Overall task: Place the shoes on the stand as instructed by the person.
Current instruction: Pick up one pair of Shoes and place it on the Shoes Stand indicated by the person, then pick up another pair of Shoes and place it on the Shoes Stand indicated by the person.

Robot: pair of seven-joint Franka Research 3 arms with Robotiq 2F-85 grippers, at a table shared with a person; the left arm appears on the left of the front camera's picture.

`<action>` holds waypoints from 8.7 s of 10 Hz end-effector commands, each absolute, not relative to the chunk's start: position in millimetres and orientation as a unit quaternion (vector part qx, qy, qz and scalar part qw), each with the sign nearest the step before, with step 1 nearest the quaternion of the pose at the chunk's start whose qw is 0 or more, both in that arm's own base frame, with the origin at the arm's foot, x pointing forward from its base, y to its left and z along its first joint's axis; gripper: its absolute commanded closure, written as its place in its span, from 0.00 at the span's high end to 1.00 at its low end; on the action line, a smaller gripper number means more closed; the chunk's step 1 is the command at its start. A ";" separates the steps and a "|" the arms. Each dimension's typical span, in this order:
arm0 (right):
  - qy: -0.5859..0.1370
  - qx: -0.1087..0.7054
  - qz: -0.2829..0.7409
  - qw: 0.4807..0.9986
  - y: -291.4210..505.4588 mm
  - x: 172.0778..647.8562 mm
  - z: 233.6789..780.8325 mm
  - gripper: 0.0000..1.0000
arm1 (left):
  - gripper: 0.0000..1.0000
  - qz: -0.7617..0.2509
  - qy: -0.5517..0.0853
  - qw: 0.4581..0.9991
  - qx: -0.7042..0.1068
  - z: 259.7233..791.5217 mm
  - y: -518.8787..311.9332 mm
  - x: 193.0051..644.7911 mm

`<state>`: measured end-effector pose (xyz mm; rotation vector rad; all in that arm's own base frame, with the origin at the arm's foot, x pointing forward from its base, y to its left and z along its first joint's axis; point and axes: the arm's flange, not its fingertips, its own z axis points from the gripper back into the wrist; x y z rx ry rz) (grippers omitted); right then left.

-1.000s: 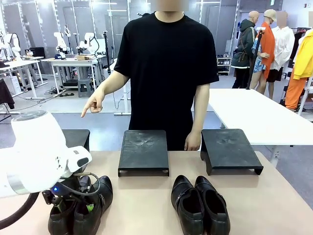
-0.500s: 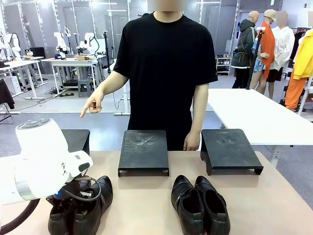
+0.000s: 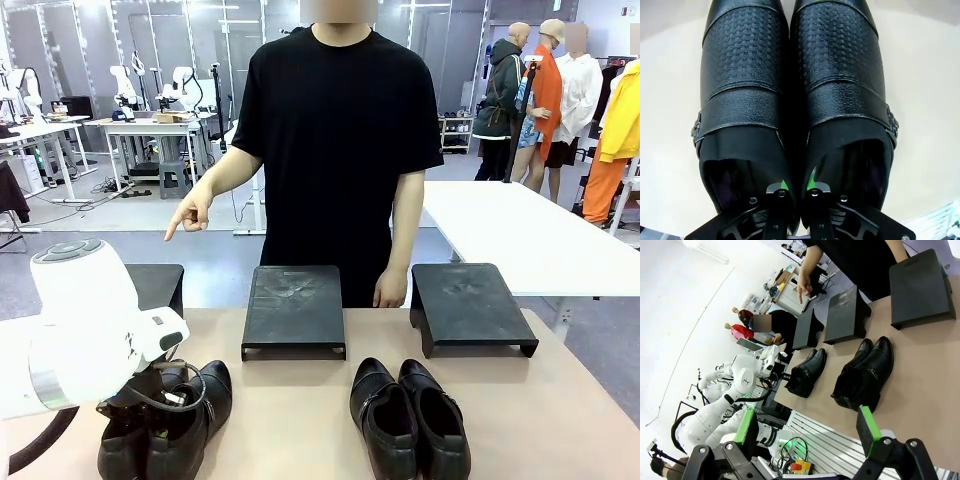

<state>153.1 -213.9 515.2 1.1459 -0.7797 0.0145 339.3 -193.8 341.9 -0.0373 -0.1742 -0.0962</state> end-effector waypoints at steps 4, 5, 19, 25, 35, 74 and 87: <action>-0.367 0.526 0.015 0.767 -213.7 154.0 516.9 1.00 | 0.04 -0.069 -0.139 0.986 -0.062 460.0 -153.1 304.3; -0.367 0.526 0.015 0.767 -213.7 154.0 516.9 1.00 | 0.04 -0.082 -0.161 0.982 -0.063 502.6 -132.0 296.8; -0.367 0.526 0.015 0.767 -213.7 154.0 516.9 1.00 | 0.08 0.046 -0.275 0.959 -0.052 550.1 -27.6 352.9; -0.367 0.526 0.015 0.767 -213.7 154.0 516.9 1.00 | 0.08 -0.002 -0.270 0.963 -0.020 511.4 -6.6 503.2; -0.367 0.526 0.015 0.767 -213.7 154.0 516.9 1.00 | 0.08 0.009 -0.240 0.971 -0.009 450.6 -6.5 588.8; -0.367 0.526 0.015 0.767 -213.7 154.0 516.9 1.00 | 1.00 -0.002 -0.081 0.969 -0.234 521.6 98.2 452.6; -0.367 0.526 0.015 0.767 -213.7 154.0 516.9 1.00 | 1.00 -0.016 -0.162 0.769 -0.618 397.6 270.3 251.1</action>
